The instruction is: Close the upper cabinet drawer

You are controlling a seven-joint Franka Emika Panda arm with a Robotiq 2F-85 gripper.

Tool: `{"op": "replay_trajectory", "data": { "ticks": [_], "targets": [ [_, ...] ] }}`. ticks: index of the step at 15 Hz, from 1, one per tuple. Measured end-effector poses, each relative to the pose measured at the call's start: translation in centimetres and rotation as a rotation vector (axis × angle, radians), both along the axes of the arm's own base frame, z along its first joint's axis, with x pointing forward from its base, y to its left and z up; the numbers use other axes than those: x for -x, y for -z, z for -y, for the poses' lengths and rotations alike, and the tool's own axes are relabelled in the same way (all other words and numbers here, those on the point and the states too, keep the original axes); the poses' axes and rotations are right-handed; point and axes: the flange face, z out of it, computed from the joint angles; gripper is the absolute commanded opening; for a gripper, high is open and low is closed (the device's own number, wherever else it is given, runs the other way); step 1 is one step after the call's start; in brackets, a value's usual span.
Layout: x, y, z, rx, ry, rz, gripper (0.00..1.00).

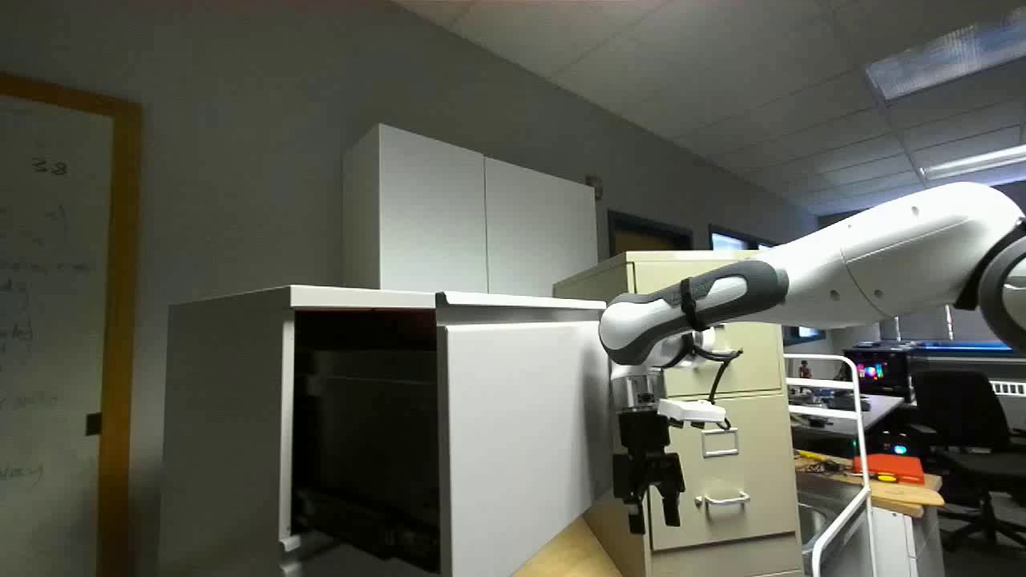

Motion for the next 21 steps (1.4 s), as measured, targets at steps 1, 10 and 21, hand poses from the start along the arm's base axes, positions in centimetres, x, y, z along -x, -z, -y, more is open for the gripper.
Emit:
{"op": "replay_trajectory", "data": {
  "ticks": [1, 10, 21],
  "targets": [
    [0.0, 0.0, 0.0, 0.0, 0.0, 0.001, 1.0],
    [0.0, 0.0, 0.0, 0.0, 0.0, 0.001, 1.0],
    [0.8, -2.5, -0.9, 0.007, -0.019, 0.052, 0.86]
  ]
}}
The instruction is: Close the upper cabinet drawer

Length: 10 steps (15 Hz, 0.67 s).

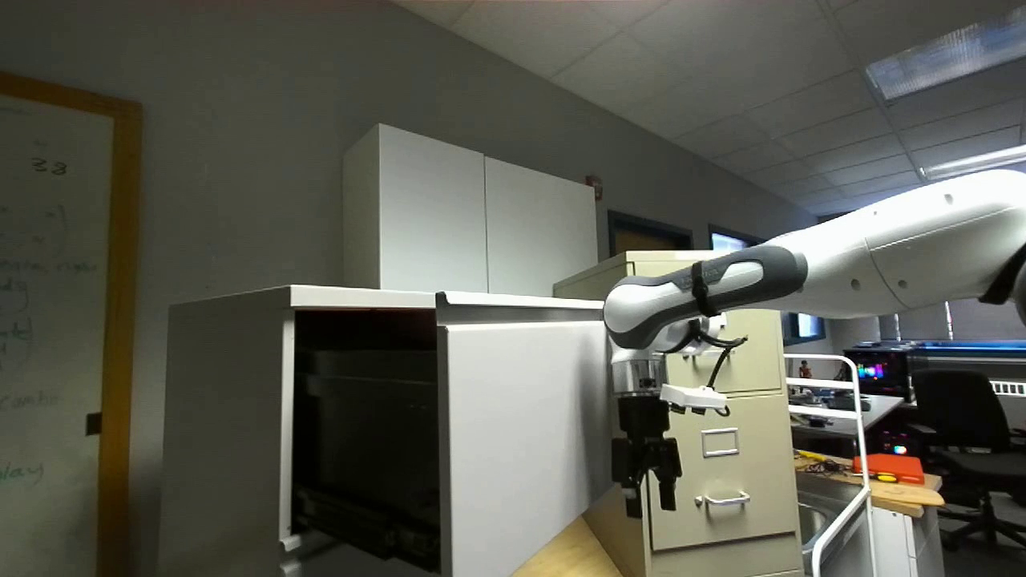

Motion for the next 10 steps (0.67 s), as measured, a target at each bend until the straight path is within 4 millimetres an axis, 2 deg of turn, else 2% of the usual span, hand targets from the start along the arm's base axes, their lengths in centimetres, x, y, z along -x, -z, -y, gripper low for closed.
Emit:
{"op": "replay_trajectory", "data": {
  "ticks": [1, 2, 10],
  "targets": [
    [0.4, -1.0, -0.4, 0.004, -0.007, 0.023, 0.75],
    [0.9, -2.2, -0.7, 0.007, -0.015, 0.05, 0.74],
    [5.4, -12.8, -3.5, 0.011, -0.051, 0.411, 0.12]
  ]
}}
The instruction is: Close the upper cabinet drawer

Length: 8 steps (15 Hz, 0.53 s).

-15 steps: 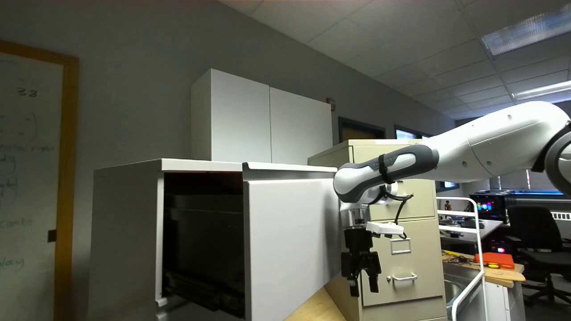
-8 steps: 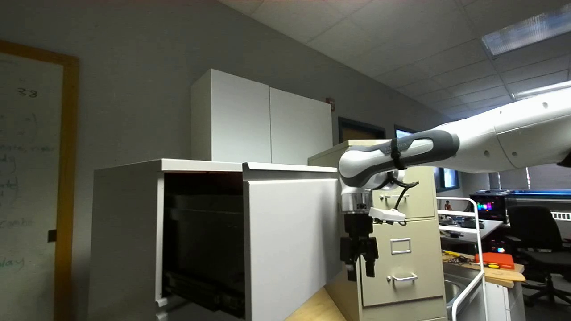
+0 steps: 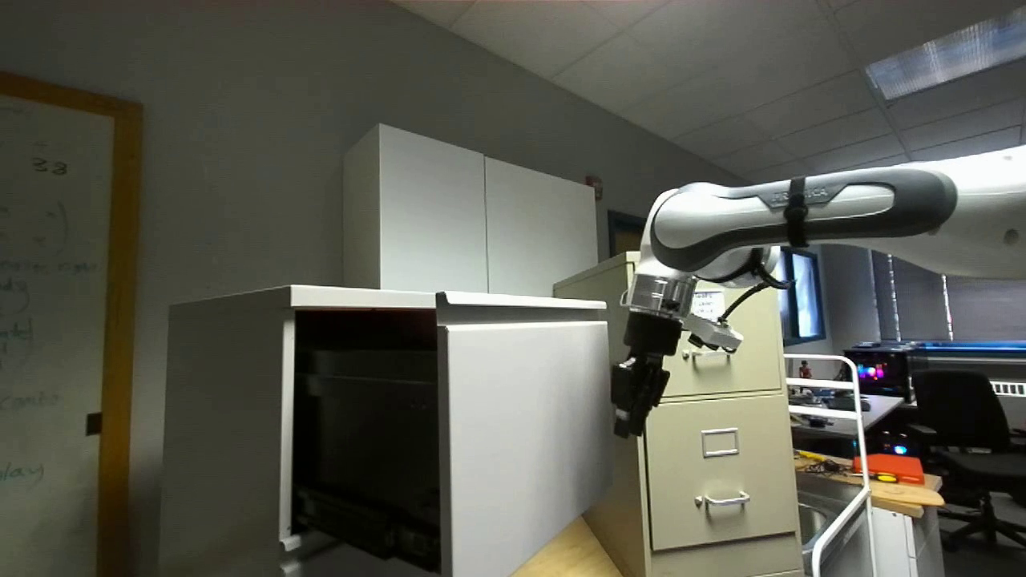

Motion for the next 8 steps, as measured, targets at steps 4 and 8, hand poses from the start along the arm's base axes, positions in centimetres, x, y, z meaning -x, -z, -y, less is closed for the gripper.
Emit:
{"op": "replay_trajectory", "data": {
  "ticks": [4, 8],
  "targets": [
    [-1.1, -2.5, 0.0, -0.084, 0.027, 0.202, 0.0],
    [-2.9, -1.7, 1.1, -0.193, 0.008, 0.253, 0.0]
  ]
}}
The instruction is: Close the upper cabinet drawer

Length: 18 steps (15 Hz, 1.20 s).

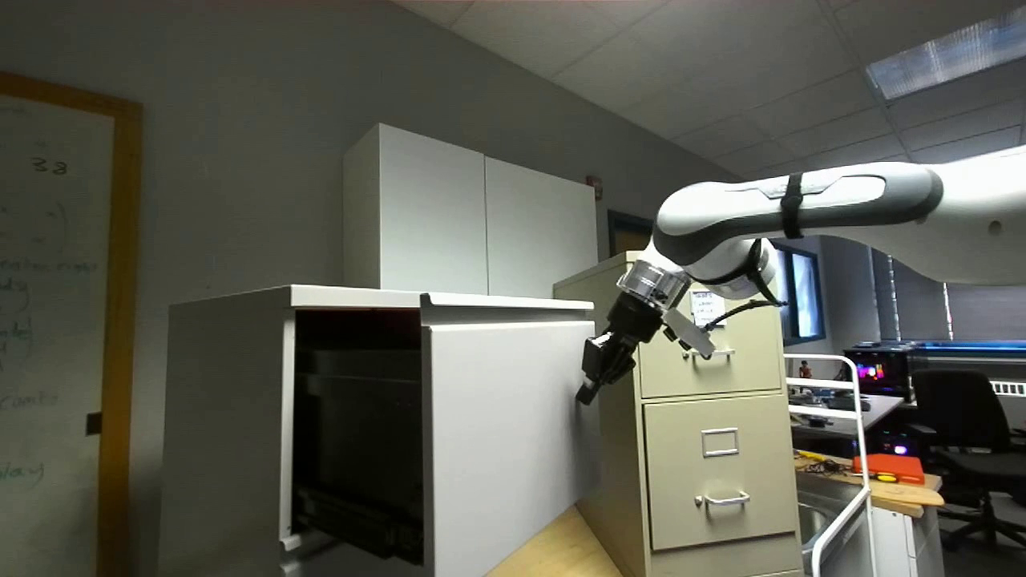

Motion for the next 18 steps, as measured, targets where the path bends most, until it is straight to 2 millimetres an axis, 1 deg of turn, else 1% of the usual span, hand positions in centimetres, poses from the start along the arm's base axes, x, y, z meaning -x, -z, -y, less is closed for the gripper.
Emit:
{"op": "replay_trajectory", "data": {
  "ticks": [2, 4, 9, 14, 18],
  "targets": [
    [-1.5, 0.6, 0.5, -0.053, -0.025, 0.023, 0.0],
    [-3.5, 1.1, 0.9, -0.106, -0.055, 0.037, 0.0],
    [-9.9, 1.6, 0.7, -0.192, -0.104, 0.057, 0.0],
    [-16.1, 0.5, -0.8, -0.271, -0.141, 0.066, 0.0],
    [-20.0, -0.3, -2.7, -0.279, -0.194, 0.062, 0.0]
  ]
}}
